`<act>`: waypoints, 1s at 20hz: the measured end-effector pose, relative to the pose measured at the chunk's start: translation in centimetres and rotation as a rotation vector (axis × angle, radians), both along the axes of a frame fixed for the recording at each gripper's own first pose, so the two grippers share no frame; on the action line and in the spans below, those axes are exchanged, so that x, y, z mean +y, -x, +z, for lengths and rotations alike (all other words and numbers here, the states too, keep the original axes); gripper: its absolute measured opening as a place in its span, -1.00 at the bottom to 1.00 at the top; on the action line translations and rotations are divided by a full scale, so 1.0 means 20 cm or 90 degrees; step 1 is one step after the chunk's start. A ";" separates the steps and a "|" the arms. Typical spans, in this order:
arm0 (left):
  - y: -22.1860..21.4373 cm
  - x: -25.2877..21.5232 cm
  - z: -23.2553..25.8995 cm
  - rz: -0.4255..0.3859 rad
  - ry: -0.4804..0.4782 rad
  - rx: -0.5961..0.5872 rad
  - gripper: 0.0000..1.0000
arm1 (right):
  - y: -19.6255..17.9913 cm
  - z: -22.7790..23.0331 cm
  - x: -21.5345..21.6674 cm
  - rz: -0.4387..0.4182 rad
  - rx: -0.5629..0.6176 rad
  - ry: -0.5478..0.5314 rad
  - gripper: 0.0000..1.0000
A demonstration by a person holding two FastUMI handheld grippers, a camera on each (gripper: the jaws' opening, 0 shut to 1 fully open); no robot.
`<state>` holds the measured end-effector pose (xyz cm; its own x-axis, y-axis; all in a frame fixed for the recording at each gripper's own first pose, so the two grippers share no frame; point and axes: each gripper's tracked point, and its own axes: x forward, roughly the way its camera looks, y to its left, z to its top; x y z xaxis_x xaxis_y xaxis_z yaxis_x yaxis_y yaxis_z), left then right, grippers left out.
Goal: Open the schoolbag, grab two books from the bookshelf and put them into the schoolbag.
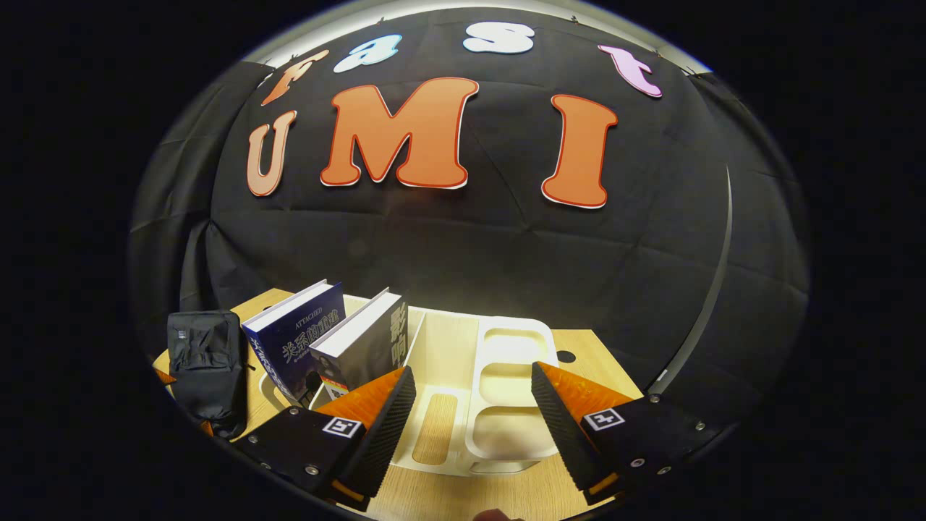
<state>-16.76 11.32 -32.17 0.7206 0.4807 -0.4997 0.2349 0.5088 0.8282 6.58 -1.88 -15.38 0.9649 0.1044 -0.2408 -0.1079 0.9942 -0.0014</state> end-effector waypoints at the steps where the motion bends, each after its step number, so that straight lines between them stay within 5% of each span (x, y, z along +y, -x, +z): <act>1: -0.01 0.01 0.01 0.006 -0.002 -0.009 0.94 | 0.00 0.00 0.00 0.000 -0.001 -0.001 0.91; 9: -0.18 0.12 -0.09 0.035 -0.021 -0.018 0.80 | 0.02 0.07 0.01 0.010 -0.018 0.007 0.91; 10: -0.20 0.12 -0.09 0.029 -0.010 -0.013 0.42 | 0.02 0.09 0.01 0.010 -0.021 0.007 0.91; 12: -0.21 0.13 -0.07 0.027 0.015 0.003 0.43 | 0.03 0.11 -0.01 0.009 -0.024 0.004 0.91; 14: -0.22 0.14 0.00 0.019 0.023 0.005 -0.27 | 0.03 0.14 -0.04 0.007 -0.027 0.001 0.91; 16: -0.24 0.16 0.09 0.017 0.037 0.010 -0.43 | 0.04 0.16 -0.05 0.009 -0.022 -0.003 0.90; 17: -0.25 0.17 0.13 0.019 0.052 0.016 -0.79 | 0.04 0.19 -0.05 0.015 -0.026 -0.004 0.91; 20: -0.28 0.21 0.26 0.037 0.088 0.034 -0.83 | 0.02 0.26 -0.03 0.039 -0.017 -0.008 0.90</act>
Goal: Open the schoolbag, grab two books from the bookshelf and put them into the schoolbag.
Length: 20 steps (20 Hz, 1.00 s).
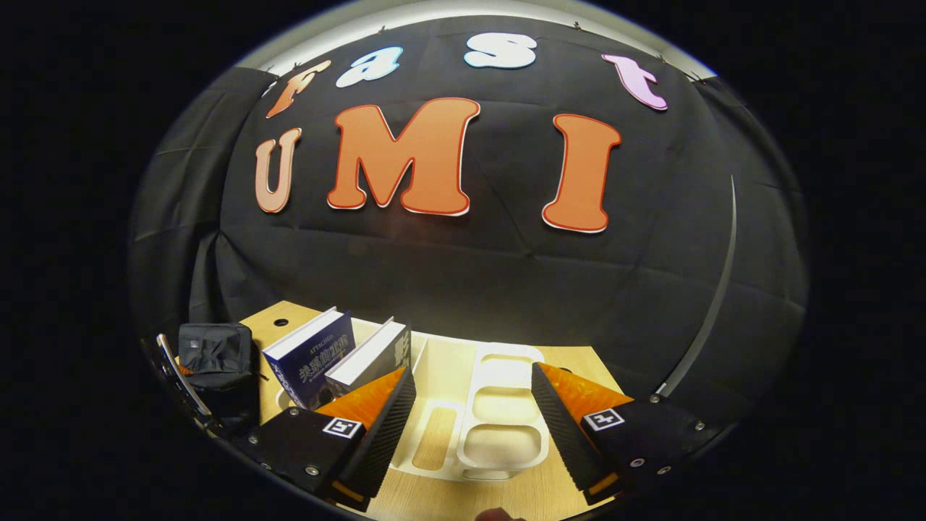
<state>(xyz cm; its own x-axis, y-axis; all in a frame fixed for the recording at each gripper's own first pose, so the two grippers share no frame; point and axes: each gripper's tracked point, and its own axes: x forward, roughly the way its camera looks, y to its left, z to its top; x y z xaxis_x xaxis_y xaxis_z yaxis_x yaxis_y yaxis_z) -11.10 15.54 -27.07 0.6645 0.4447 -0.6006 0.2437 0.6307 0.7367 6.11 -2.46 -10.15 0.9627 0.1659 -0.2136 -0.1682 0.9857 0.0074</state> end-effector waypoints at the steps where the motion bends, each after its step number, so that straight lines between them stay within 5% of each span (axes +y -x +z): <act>1: -0.02 0.01 0.04 0.004 0.012 0.004 -0.83 | 0.01 0.02 0.03 0.016 0.006 -0.009 0.91; 6: -0.12 0.05 0.19 -0.008 0.096 0.062 -0.83 | 0.04 0.16 0.14 0.047 0.007 0.025 0.90; 10: -0.18 0.09 0.21 -0.069 0.185 0.133 -0.84 | 0.09 0.15 0.22 -0.032 0.078 0.039 0.90; 16: -0.25 0.17 0.26 -0.186 0.241 0.184 -0.85 | 0.21 0.22 0.48 -0.132 0.137 0.081 0.92; 20: -0.23 0.17 0.32 -0.210 0.306 0.231 -0.87 | 0.23 0.28 0.75 -0.107 0.157 0.085 0.91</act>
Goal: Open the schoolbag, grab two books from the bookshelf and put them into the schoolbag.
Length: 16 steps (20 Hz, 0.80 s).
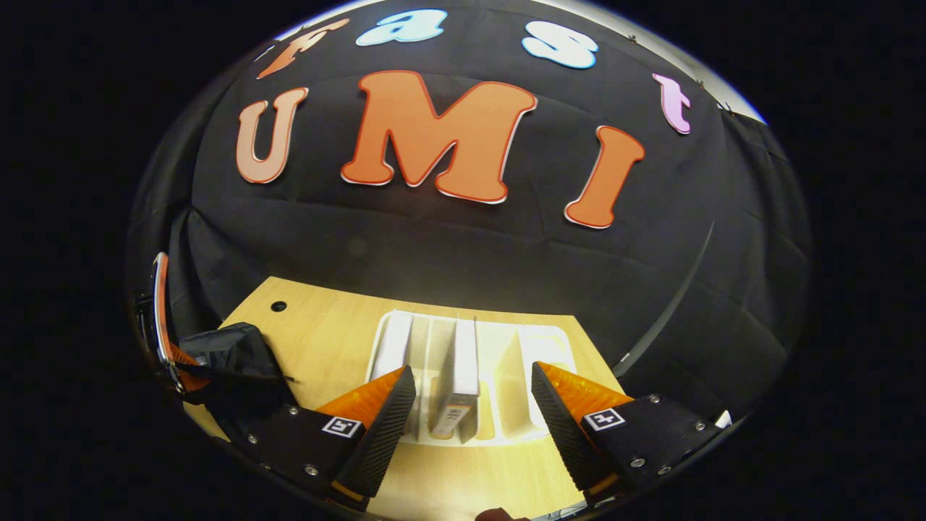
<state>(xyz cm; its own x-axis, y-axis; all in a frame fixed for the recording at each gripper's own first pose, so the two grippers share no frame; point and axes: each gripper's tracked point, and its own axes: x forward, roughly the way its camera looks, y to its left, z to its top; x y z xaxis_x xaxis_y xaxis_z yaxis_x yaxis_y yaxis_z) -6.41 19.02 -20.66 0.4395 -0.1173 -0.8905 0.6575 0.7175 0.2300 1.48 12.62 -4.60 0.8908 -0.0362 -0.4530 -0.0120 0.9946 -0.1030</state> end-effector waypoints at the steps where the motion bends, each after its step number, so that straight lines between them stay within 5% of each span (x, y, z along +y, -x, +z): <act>1: -0.01 0.00 0.01 0.011 0.021 0.020 -0.88 | -0.01 0.01 0.05 0.013 0.008 -0.003 0.92; 9: -0.11 0.09 0.17 0.050 0.062 0.055 -0.88 | -0.19 -0.18 0.21 0.108 0.152 -0.013 0.94; 13: -0.12 0.07 0.19 0.068 0.059 0.052 -0.87 | -0.26 -0.32 0.27 0.126 0.284 -0.063 0.92; 16: -0.09 0.05 0.15 0.090 0.076 0.065 -0.87 | -0.42 -0.37 0.28 0.123 0.314 -0.039 0.89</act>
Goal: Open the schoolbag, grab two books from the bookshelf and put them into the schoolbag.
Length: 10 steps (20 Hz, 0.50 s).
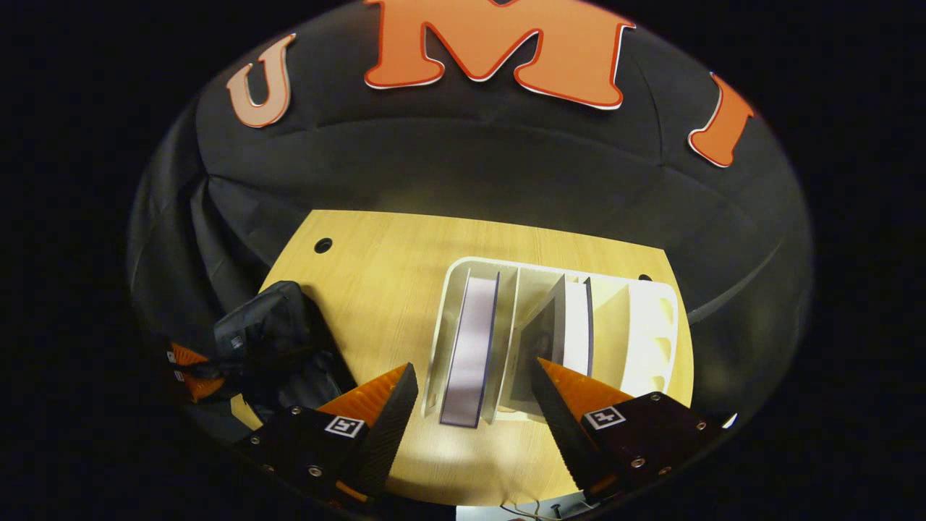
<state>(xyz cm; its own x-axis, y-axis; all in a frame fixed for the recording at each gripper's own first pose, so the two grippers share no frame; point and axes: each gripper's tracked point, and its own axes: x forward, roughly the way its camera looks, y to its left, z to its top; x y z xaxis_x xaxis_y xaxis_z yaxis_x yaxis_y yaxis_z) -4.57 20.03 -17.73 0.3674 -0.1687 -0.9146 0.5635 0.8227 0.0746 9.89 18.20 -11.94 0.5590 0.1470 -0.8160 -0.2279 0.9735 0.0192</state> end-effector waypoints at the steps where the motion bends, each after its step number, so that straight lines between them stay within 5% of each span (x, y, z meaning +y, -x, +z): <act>1: 0.00 0.01 0.00 0.006 0.000 0.000 -0.87 | -0.04 -0.02 0.01 0.007 0.010 0.012 0.84; 4: -0.01 0.03 -0.01 0.019 -0.002 -0.001 -0.87 | -0.11 -0.14 0.05 0.007 0.082 0.019 0.66; 5: -0.01 0.02 -0.01 0.022 -0.002 0.001 -0.88 | -0.10 -0.20 0.05 -0.004 0.118 0.019 0.31; 7: 0.00 0.00 -0.02 0.025 0.000 0.003 -0.88 | -0.09 -0.30 0.04 -0.030 0.175 0.022 0.22; 8: 0.00 0.00 -0.02 0.025 0.000 0.004 -0.87 | -0.09 -0.31 0.04 -0.041 0.195 0.019 -0.07; 10: 0.00 0.01 -0.02 0.030 0.001 0.005 -0.87 | -0.11 -0.33 0.05 -0.055 0.202 0.009 -0.20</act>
<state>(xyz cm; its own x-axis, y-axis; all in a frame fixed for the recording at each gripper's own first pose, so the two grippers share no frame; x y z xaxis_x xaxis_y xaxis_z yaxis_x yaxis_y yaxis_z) -4.48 20.16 -18.18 0.3671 -0.1526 -0.9176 0.5248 0.8484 0.0688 11.99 19.26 -18.57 0.2869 0.0970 -0.9531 -0.1296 0.9896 0.0617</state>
